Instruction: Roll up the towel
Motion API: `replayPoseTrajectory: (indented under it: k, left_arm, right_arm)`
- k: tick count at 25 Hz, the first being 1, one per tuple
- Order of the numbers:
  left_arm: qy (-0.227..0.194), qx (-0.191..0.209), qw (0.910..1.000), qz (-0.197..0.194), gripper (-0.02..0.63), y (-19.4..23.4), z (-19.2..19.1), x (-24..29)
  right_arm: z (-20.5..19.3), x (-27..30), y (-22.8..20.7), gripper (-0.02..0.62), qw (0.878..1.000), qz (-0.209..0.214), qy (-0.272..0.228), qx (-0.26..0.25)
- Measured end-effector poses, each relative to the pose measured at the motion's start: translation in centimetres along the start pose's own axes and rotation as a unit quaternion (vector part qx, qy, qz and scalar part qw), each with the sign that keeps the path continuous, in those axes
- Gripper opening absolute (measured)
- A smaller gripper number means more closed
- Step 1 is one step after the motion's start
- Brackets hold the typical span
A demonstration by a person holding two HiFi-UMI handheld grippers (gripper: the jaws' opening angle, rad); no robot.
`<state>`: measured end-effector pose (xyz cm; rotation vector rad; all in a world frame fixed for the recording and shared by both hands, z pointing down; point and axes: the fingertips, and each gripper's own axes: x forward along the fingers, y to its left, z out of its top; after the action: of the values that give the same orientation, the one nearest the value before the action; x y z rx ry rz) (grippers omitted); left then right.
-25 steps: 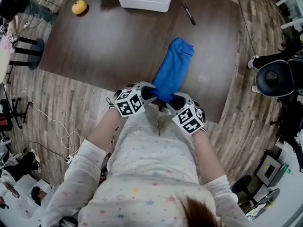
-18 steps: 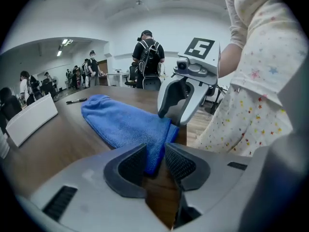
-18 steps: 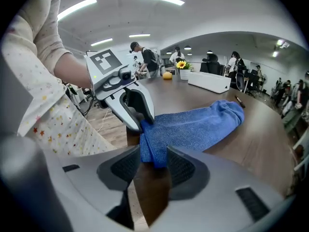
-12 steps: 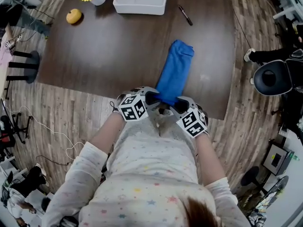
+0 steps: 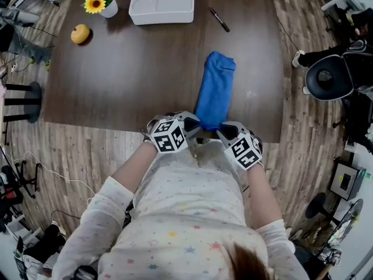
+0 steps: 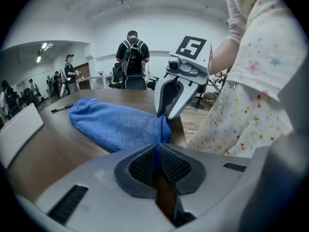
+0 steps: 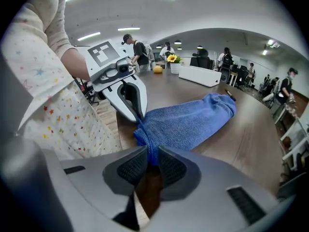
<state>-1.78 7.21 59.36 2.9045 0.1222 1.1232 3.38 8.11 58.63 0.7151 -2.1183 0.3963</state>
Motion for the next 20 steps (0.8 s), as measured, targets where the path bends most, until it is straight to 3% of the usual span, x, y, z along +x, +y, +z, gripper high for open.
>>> replayPoseTrajectory:
  k: [9, 20]
  left_arm:
    - [-0.004, -0.021, 0.9969, -0.076, 0.028, -2.7, 0.7, -1.2]
    - [-0.032, -0.067, 0.9971, -0.016, 0.029, 3.2, 2.8, -2.2]
  right_arm:
    - [-0.5, -1.5, 1.9, 0.060, 0.997, 0.055, 0.023, 0.044]
    - [2.1, -2.0, -2.9, 0.064, 0.981, 0.074, -0.026, 0.179]
